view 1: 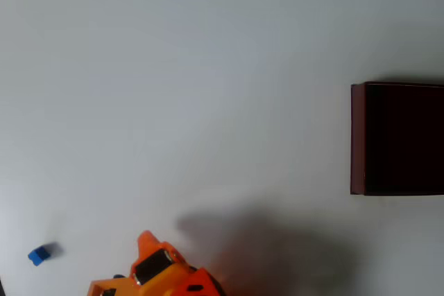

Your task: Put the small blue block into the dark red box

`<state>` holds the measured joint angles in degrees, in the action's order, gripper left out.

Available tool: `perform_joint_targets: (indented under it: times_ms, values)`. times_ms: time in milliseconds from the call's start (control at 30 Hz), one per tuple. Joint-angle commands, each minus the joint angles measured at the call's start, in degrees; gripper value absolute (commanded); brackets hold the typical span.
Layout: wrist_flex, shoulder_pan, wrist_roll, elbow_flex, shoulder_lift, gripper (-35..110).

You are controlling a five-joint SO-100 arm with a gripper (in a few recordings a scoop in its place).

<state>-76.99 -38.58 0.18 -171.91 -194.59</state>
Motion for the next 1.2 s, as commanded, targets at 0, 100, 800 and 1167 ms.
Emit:
perform_joint_targets:
  times_ms: [0,100,800,1167]
  values:
    - [-0.9,-0.7,0.1,-1.0,-0.7,0]
    - [-0.9,-0.8,0.1,-1.0,-0.7,0]
    - [-0.9,0.3,3.3,-1.1,-0.7,0]
    - [-3.3,2.9,41.1,18.0,12.5,1]
